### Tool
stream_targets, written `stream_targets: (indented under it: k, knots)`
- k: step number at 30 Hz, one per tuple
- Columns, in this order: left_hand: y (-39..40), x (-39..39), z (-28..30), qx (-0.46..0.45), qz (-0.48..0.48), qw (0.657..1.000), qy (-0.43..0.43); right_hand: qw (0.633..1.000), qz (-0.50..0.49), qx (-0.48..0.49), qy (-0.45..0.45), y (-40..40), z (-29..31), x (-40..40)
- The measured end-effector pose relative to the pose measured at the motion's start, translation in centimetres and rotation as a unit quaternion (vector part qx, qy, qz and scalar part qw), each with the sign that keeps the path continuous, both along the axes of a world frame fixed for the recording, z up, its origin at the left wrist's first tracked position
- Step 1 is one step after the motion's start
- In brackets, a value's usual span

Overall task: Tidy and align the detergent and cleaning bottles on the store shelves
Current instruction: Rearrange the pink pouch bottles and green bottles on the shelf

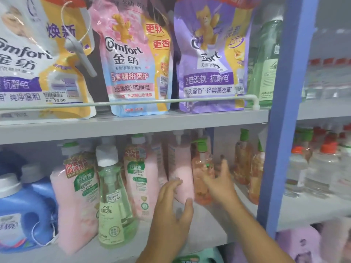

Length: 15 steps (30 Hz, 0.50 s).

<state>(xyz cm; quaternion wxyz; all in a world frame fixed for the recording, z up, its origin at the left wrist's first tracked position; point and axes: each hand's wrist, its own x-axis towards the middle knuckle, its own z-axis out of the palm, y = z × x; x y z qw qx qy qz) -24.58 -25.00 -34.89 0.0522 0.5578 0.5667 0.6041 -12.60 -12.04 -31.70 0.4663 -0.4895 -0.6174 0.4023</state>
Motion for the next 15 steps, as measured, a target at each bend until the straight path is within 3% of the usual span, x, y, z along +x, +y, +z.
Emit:
stream_targets:
  k: [3, 7, 12, 15]
  knots:
    - [3.0, 0.9, 0.5, -0.061, 0.007, 0.996, -0.070, 0.999, 0.013, 0.036, -0.036, 0.3, -1.2, 0.2]
    - [5.2, 1.3, -0.2, -0.080, 0.043, 0.996, -0.008, 0.992, -0.049, 0.096, -0.062, -0.3, -2.0, 1.1]
    - [7.6, 3.5, -0.5, -0.157, -0.066, 0.985, 0.008, 0.995, -0.021, 0.098, 0.026, -1.0, -2.0, 2.4]
    - [9.2, 5.2, -0.4, -0.135, -0.072, 0.988, -0.026, 0.996, -0.014, 0.086, 0.017, -1.3, -2.1, 3.0]
